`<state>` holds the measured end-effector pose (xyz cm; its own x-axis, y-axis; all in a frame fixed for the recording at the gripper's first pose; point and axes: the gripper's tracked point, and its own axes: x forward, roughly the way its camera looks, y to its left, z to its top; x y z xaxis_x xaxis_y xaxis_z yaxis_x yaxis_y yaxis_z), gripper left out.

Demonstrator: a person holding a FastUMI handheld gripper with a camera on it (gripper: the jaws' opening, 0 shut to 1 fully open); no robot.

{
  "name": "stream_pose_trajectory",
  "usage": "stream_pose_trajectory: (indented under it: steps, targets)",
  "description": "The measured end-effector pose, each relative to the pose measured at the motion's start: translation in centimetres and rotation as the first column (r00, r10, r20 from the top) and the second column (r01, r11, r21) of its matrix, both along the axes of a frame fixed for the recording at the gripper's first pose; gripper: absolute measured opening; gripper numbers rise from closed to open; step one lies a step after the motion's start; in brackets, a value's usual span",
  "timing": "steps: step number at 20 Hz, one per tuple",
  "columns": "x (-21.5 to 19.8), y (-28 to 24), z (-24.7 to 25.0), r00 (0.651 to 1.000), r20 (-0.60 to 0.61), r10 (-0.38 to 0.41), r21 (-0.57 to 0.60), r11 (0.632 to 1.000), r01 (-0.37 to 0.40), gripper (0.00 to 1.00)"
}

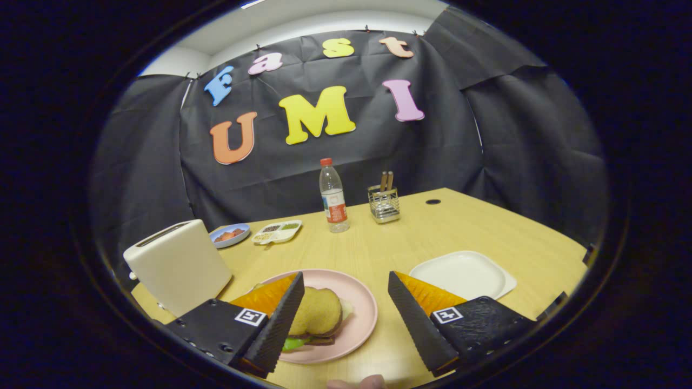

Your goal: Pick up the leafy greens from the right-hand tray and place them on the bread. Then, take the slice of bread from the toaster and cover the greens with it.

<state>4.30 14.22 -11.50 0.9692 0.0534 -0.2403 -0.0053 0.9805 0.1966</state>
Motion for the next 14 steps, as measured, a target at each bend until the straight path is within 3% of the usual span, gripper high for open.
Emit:
stream_pose_trajectory:
  steps: [4, 14]
  targets:
    - [-1.0, -1.3, 3.2, 0.998, 0.064, 0.009, -0.060, 0.998, -0.005, 0.96]
    - [-4.1, -5.4, 12.7, 0.976, 0.215, -0.039, -0.110, 0.992, 0.064, 0.95]
